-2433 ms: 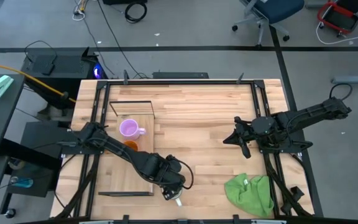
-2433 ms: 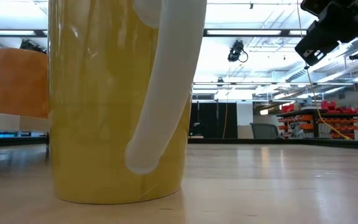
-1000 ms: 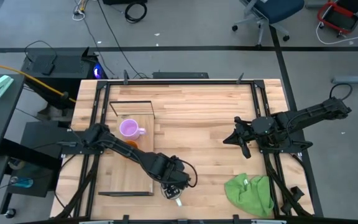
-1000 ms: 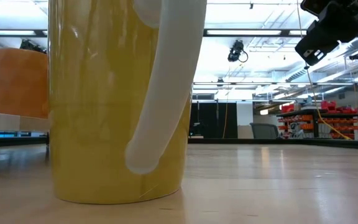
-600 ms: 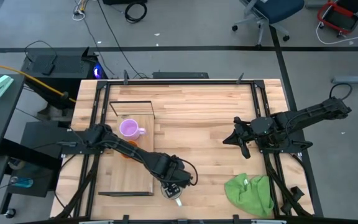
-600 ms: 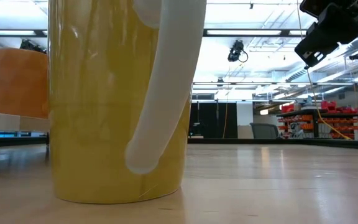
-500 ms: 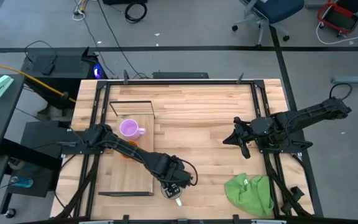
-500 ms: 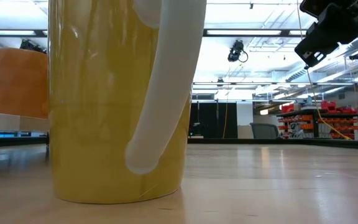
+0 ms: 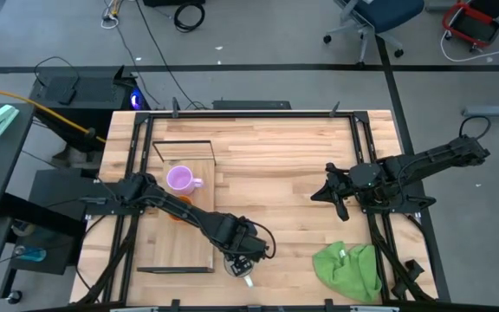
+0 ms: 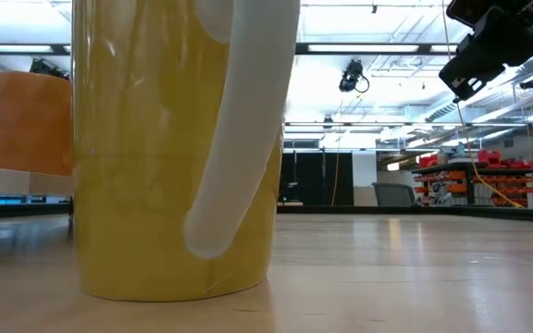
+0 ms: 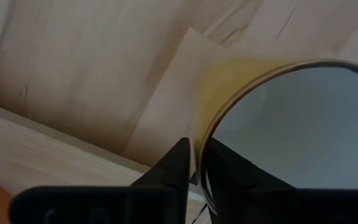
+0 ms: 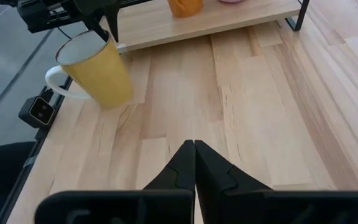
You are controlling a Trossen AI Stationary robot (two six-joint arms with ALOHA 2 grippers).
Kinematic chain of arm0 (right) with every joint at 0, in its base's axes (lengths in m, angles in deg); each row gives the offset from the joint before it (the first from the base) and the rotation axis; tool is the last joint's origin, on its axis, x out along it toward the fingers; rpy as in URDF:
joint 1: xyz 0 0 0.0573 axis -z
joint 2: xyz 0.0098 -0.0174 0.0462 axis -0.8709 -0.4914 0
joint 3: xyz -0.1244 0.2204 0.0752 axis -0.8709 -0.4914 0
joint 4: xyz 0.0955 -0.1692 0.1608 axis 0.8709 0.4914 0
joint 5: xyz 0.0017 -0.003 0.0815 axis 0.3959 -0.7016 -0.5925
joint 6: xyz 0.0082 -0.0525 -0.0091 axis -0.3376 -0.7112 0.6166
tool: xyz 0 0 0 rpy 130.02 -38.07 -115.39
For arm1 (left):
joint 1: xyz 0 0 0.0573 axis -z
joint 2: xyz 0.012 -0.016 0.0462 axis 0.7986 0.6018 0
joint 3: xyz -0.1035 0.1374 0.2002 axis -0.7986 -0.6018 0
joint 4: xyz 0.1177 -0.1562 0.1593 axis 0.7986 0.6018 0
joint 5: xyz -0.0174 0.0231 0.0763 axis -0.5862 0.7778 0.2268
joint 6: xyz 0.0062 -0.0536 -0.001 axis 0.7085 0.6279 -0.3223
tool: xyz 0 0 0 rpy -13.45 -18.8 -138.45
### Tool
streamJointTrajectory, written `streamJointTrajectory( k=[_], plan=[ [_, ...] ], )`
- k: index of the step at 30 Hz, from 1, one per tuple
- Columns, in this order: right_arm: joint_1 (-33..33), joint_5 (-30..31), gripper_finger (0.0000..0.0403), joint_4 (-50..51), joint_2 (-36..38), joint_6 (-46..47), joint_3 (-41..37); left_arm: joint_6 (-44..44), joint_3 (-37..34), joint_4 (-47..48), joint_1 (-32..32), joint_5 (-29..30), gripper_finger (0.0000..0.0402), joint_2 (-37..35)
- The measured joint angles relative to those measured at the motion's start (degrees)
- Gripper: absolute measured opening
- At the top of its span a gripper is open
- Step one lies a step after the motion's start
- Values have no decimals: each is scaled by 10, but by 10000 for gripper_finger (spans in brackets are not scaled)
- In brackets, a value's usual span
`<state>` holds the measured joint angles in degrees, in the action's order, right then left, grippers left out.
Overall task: Stack small to large cups/mugs on shelf
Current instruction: Put the yellow mug on the shelf
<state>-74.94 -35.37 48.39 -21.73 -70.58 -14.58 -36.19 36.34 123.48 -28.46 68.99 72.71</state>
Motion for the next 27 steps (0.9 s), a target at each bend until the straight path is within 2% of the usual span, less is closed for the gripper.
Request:
streamJointTrajectory(
  k=[5,17,23,27],
  plan=[
    [0,0,7,0,0,0,0,0,0,-17,0,0,22,0],
    [0,0,7,0,0,-3,0,-1,6,-44,-3,-18,19,0],
    [0,0,7,8,0,-4,0,0,55,-20,-7,-19,19,0],
    [0,0,7,13,0,-4,0,4,115,23,-8,-18,19,0]
  ],
)
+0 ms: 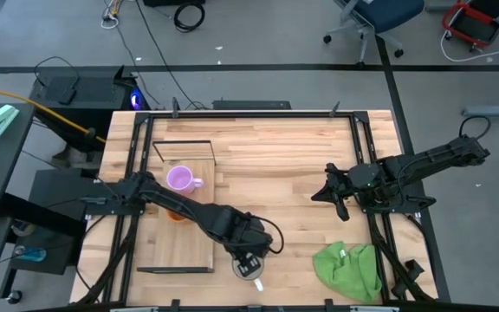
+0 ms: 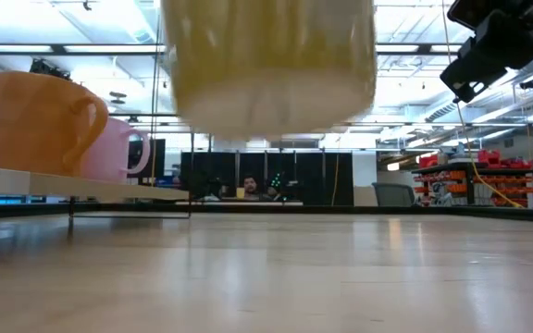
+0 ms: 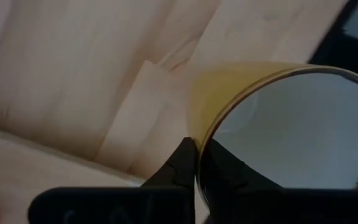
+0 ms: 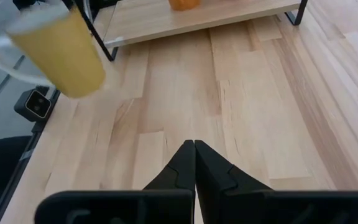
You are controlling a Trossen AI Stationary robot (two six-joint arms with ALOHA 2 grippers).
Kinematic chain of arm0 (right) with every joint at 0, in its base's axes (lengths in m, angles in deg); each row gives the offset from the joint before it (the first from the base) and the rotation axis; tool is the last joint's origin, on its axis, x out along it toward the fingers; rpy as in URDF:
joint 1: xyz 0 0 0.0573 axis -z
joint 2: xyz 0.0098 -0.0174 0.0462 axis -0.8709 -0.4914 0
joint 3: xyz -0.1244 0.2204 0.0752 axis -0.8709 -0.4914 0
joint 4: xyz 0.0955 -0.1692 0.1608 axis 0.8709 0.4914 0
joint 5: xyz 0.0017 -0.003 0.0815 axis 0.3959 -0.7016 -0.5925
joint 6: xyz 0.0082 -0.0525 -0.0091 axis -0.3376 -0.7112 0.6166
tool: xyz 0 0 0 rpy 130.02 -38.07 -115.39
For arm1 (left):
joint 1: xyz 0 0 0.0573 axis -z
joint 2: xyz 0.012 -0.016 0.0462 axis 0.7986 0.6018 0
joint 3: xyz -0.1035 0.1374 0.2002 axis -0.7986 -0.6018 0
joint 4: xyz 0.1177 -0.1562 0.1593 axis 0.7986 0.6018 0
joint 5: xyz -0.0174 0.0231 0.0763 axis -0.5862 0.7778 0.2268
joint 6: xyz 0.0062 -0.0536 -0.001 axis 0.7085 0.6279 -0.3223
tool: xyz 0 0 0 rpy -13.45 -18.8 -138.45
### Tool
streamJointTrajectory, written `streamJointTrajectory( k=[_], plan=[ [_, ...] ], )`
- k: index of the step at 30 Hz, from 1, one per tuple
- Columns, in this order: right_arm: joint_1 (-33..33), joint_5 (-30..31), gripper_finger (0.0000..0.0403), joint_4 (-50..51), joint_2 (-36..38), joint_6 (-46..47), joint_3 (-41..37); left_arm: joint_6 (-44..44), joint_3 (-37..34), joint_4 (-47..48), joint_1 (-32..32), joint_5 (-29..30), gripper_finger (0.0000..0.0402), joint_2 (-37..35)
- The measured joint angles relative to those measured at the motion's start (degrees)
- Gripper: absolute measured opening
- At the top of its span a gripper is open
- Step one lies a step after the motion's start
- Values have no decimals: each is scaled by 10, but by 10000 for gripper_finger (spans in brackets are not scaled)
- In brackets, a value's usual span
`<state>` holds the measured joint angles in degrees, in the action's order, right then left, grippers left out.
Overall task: Stack small to large cups/mugs on shelf
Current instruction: Put the yellow mug on the shelf
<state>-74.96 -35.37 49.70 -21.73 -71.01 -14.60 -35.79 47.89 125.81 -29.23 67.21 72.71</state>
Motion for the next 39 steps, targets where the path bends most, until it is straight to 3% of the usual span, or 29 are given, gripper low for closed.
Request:
streamJointTrajectory(
  k=[7,11,18,26,39],
  plan=[
    [0,0,7,9,0,-4,0,60,126,126,1,41,19,-2],
    [0,0,7,12,0,-4,0,126,101,168,-2,54,19,-40],
    [0,0,7,22,0,-4,-1,163,102,162,-3,82,19,-61],
    [-5,0,7,39,0,13,-1,222,102,160,-8,95,19,-62],
    [-66,0,7,61,0,45,-1,301,102,156,-14,119,19,-62]
  ],
)
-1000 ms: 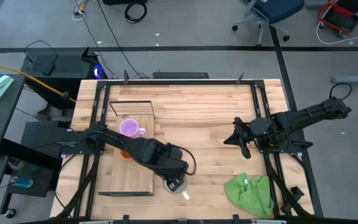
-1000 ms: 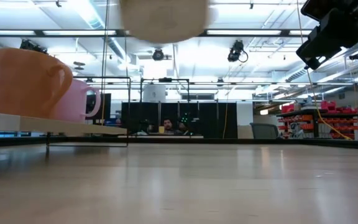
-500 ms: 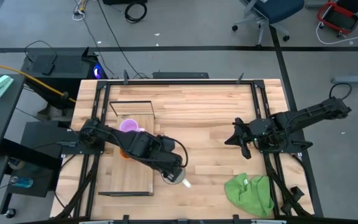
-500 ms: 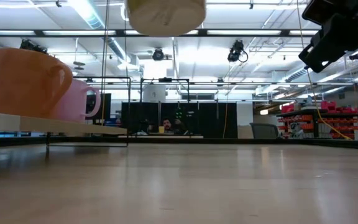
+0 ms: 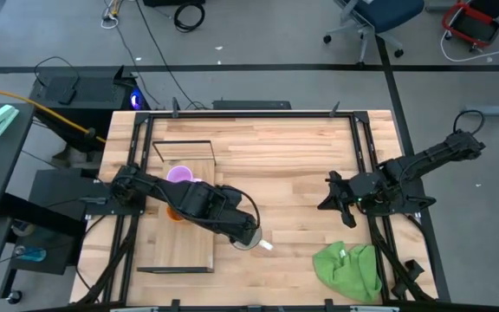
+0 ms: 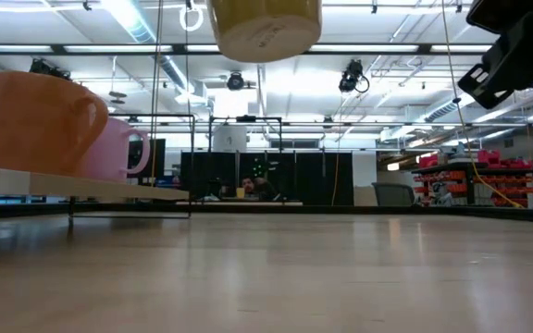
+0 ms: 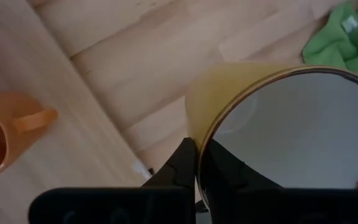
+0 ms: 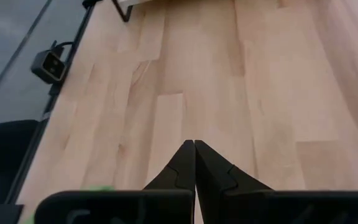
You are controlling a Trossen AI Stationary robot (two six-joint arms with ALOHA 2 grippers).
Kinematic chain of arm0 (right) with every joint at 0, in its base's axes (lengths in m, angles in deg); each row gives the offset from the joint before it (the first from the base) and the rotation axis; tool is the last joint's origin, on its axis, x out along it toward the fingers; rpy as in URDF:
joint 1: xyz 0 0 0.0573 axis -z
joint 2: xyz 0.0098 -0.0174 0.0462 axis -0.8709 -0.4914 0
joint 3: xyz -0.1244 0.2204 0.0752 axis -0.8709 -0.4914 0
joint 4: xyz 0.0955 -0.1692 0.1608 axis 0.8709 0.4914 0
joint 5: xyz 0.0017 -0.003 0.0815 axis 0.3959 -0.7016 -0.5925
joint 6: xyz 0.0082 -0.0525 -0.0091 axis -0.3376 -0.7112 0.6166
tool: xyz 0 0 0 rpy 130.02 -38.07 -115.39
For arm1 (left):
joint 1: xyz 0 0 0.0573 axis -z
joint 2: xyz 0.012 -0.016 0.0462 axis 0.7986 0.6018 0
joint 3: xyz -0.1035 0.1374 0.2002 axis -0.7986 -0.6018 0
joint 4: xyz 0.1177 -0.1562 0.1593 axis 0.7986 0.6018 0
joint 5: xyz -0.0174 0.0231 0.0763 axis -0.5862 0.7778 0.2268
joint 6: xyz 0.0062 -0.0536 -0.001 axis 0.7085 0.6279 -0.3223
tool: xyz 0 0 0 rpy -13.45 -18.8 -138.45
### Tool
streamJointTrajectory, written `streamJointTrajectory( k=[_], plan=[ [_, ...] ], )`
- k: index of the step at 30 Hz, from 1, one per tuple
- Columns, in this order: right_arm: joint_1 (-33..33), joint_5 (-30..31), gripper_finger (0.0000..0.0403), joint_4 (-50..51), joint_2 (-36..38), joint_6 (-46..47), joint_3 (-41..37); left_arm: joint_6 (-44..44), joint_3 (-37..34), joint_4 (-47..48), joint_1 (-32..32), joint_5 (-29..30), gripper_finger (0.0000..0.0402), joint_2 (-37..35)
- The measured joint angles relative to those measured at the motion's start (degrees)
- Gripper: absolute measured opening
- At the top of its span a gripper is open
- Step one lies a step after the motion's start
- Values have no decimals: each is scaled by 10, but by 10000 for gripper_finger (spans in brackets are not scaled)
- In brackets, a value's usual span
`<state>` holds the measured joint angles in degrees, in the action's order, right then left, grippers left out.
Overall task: Stack small to large cups/mugs on shelf
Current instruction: Put the yellow mug on the shelf
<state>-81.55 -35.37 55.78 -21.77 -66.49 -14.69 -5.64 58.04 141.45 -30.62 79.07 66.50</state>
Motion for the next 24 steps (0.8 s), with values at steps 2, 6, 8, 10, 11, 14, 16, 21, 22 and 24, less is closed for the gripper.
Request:
streamJointTrajectory(
  k=[2,6,8,10,11,14,16,21,22,24],
  plan=[
    [-11,0,7,0,0,0,0,17,0,1,-1,6,19,0],
    [-31,0,7,0,0,0,0,46,-4,0,-7,14,19,0],
    [-41,0,7,0,0,0,0,58,-15,0,-11,8,19,0],
    [-50,5,7,-1,0,0,0,70,-31,0,-13,-12,19,0],
    [-56,10,7,-1,0,0,0,73,-40,0,-14,-21,19,0],
    [-71,27,7,-1,0,0,0,74,-69,0,-19,-61,19,-3],
    [-79,30,7,-1,0,0,0,73,-83,1,-20,-73,19,-9],
    [-95,35,7,-6,0,7,0,107,-100,-2,-13,-66,19,-48],
    [-97,42,7,-6,0,8,0,121,-106,-1,-9,-60,19,-57],
    [-101,56,7,-6,0,15,0,148,-129,-1,3,-49,19,-76]
  ],
)
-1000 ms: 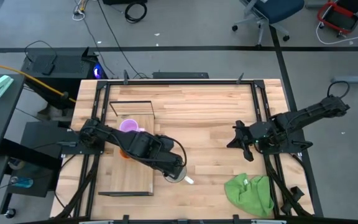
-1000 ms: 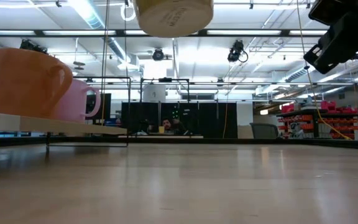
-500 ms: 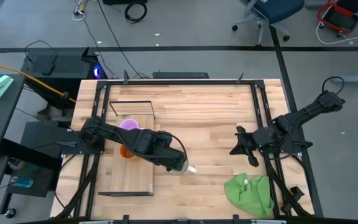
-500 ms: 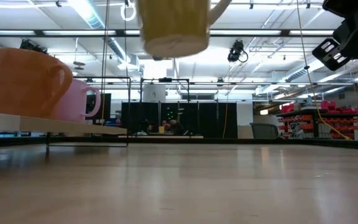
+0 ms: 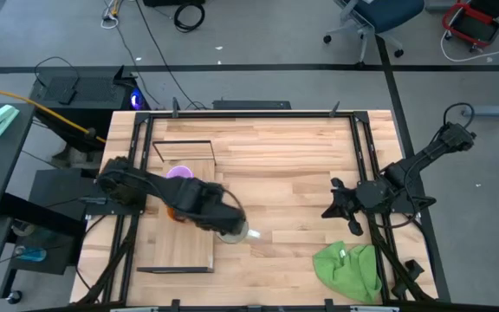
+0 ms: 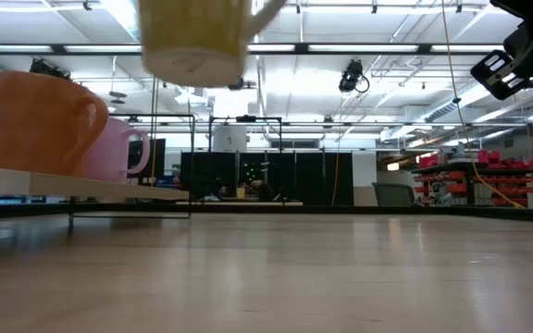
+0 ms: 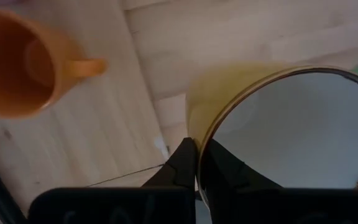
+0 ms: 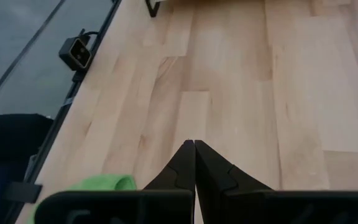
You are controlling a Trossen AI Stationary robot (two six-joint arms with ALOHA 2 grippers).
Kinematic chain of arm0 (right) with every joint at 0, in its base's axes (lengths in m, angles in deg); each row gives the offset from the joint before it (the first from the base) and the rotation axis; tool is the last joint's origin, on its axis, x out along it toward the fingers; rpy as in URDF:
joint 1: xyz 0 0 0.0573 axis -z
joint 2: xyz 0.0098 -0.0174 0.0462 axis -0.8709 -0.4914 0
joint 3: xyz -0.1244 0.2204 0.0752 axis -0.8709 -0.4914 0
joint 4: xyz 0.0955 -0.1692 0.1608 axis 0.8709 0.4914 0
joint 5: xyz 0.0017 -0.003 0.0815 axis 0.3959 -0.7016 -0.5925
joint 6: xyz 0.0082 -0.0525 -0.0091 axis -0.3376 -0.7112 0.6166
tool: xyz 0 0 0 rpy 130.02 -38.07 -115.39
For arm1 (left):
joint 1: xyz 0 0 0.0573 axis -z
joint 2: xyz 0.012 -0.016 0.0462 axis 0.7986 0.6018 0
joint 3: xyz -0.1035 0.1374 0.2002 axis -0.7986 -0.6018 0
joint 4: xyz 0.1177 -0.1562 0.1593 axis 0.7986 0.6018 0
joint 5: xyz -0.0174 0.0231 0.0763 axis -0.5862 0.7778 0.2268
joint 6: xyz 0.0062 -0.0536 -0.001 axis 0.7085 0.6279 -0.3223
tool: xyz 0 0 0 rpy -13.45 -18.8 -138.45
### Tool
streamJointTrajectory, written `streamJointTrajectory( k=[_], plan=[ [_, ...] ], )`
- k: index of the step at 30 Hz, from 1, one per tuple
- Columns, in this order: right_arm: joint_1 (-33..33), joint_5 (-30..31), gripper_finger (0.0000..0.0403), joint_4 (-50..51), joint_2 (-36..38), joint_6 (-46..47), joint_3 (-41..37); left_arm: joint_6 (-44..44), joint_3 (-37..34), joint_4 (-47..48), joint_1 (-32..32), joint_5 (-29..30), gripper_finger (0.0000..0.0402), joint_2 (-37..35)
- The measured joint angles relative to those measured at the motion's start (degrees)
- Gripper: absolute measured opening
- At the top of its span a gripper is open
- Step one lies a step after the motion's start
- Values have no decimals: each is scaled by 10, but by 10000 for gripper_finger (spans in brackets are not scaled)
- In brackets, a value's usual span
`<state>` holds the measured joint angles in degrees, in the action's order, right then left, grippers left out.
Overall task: Stack small to large cups/mugs on shelf
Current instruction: Put the yellow mug on the shelf
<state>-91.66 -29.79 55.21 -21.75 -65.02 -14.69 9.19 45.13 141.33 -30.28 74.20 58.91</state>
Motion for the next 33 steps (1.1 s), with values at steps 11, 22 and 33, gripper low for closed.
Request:
streamJointTrajectory(
  k=[11,22,33],
  plan=[
    [-2,19,7,-2,0,7,0,213,-185,2,99,-13,19,-143],
    [-2,20,7,-8,0,7,0,293,-291,2,166,-34,19,-209],
    [-2,38,7,-8,0,7,0,296,-346,1,203,-30,19,-218]
  ],
)
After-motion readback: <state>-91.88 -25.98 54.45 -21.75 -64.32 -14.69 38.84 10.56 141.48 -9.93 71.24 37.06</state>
